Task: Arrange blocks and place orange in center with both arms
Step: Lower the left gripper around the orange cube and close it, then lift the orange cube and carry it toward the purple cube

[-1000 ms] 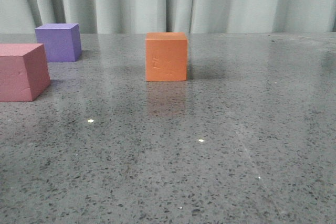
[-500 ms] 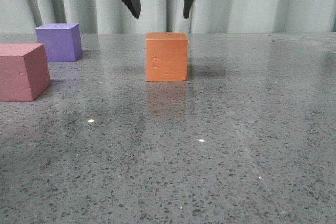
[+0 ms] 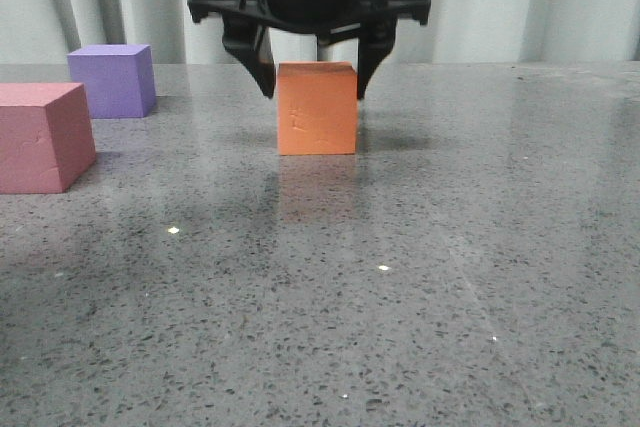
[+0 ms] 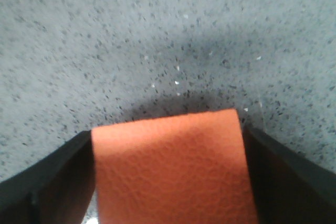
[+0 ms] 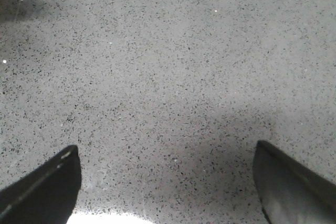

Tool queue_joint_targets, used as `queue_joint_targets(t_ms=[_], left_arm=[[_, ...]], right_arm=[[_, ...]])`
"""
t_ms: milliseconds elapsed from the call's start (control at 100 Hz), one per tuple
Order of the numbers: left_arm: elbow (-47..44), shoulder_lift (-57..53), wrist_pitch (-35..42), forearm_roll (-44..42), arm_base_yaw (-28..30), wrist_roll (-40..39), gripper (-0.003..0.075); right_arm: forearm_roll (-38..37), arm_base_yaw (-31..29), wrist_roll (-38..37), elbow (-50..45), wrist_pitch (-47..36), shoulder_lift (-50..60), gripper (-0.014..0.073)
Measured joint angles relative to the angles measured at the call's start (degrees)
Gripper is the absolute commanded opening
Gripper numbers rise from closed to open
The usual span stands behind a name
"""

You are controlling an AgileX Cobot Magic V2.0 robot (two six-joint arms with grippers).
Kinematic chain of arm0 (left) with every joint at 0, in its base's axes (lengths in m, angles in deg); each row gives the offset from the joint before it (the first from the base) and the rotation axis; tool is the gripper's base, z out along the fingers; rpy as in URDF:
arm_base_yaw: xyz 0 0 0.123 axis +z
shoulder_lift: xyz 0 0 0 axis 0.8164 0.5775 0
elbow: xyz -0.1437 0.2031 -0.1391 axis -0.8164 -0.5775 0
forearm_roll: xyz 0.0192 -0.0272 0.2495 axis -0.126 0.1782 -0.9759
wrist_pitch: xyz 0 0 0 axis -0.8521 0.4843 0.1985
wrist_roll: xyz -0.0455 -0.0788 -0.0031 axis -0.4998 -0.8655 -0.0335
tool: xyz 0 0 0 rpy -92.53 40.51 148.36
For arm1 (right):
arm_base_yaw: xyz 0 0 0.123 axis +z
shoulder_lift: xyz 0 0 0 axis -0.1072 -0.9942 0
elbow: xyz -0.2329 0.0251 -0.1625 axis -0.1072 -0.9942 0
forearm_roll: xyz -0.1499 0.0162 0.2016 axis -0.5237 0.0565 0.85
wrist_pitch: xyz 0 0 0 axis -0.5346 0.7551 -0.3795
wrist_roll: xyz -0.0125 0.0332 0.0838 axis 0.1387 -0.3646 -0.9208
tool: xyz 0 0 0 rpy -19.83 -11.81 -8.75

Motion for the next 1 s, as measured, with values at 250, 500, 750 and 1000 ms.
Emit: queue_joint_targets(t_ms=[250,500,750,1000], left_arm=[[0.00,0.71,0.00,1.01,0.00,-0.36,0.0455],[0.00,0.71,0.00,1.08,0.00,-0.39,0.0168],[0.21,-0.10,-0.92,0.05,-0.08,-0.49,0.0125],[0.21,-6.97,-5.85,-4.69,0.69,1.81,0.0125]], right_arm=[[0.00,0.00,0.00,0.00,0.00,0.00,0.0652],[0.00,0.00,0.00,0.00,-0.08,0.00,0.0652],[0.00,0.00,0.00,0.00,-0.08,0.00,0.0652],[0.00,0.00,0.00,0.00,-0.13,0.00,0.0652]])
